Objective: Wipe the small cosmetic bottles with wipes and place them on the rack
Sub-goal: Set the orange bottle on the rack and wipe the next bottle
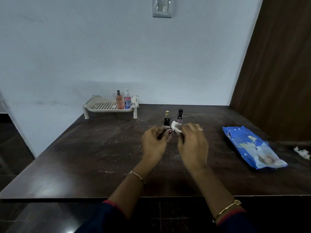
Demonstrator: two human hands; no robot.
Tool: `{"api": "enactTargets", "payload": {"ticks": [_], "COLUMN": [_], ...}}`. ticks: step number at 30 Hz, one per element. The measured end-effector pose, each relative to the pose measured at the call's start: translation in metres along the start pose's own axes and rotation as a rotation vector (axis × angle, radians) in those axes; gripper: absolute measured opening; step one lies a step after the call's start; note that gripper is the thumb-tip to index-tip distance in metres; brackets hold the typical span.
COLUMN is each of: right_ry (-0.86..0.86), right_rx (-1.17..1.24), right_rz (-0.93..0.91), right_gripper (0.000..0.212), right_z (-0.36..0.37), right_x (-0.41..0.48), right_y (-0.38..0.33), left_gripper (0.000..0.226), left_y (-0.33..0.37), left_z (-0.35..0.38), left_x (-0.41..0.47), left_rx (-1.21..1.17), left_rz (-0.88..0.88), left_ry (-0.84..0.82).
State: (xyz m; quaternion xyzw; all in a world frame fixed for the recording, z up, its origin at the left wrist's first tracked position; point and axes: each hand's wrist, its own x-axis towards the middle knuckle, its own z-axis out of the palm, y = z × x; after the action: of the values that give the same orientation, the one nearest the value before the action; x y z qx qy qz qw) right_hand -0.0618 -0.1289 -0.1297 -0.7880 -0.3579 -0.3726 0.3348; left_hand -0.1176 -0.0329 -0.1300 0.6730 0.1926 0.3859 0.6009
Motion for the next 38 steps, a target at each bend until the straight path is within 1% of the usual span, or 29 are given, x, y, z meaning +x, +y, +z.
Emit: {"api": "enactTargets", "payload": {"ticks": [2,4,5,6,9,12,13,15,18,20,22,24,26,28,29,32,33,36,38], "right_ry": [0.012,0.004,0.010,0.028,0.070,0.087,0.105,0.124,0.091,0.082,0.099,0.133,0.142,0.146,0.148,0.126,0.122,0.108,0.058], "right_rx": [-0.017,-0.111,-0.155,-0.185,-0.247,-0.286,-0.286,-0.257,-0.162,-0.167,-0.201,-0.193,-0.167,-0.164,-0.167,-0.204,-0.201,-0.190,-0.214], "right_rz": [-0.134,-0.274,-0.302,-0.287,-0.121,-0.050,-0.059,-0.139,-0.238,-0.306,-0.350,-0.268,-0.140,-0.075,-0.085,-0.220,-0.205,0.023,0.158], "right_gripper": [0.021,0.023,0.025,0.029,0.032,0.032,0.035,0.038,0.039,0.040,0.040,0.044,0.046,0.047,0.047,0.041,0.041,0.040,0.025], "right_z": [0.002,-0.001,-0.003,-0.005,-0.013,-0.014,-0.011,0.000,0.011,0.008,0.000,-0.007,-0.012,-0.011,-0.009,0.000,0.001,-0.006,-0.011], "right_x": [-0.002,0.001,0.002,0.003,0.009,0.008,0.003,-0.012,-0.032,-0.031,-0.025,-0.014,-0.004,-0.003,-0.006,-0.023,-0.024,-0.012,0.000], "right_y": [-0.003,0.006,0.012,0.018,0.033,0.035,0.032,0.021,0.009,0.012,0.019,0.028,0.037,0.036,0.032,0.022,0.022,0.030,0.034], "left_gripper": [0.014,0.010,0.009,0.009,0.009,0.019,0.022,0.024,0.025,0.025,0.019,0.012,0.011,0.011,0.012,0.017,0.019,0.021,0.021], "left_y": [-0.004,-0.005,-0.004,-0.001,0.001,-0.001,-0.002,-0.003,-0.003,-0.003,-0.003,-0.002,-0.002,-0.002,-0.002,-0.001,0.000,0.000,-0.001], "left_z": [-0.002,-0.005,-0.006,-0.008,-0.010,-0.007,-0.004,0.003,0.006,0.002,-0.003,-0.007,-0.010,-0.010,-0.009,-0.002,-0.001,-0.002,-0.007], "left_x": [-0.002,-0.004,-0.006,-0.008,-0.011,-0.014,-0.015,-0.019,-0.024,-0.024,-0.023,-0.021,-0.020,-0.022,-0.023,-0.025,-0.025,-0.027,-0.027], "left_rx": [-0.072,-0.198,-0.249,-0.282,-0.313,-0.345,-0.371,-0.424,-0.499,-0.512,-0.500,-0.496,-0.483,-0.479,-0.484,-0.481,-0.471,-0.416,-0.365], "left_rz": [-0.022,-0.089,-0.111,-0.120,-0.123,-0.160,-0.174,-0.220,-0.296,-0.331,-0.361,-0.381,-0.398,-0.413,-0.418,-0.425,-0.420,-0.373,-0.335], "left_ry": [0.008,0.003,0.001,0.002,0.002,0.026,0.032,0.029,-0.004,-0.019,-0.002,0.020,0.011,-0.006,-0.010,-0.013,-0.018,-0.035,-0.025]}}
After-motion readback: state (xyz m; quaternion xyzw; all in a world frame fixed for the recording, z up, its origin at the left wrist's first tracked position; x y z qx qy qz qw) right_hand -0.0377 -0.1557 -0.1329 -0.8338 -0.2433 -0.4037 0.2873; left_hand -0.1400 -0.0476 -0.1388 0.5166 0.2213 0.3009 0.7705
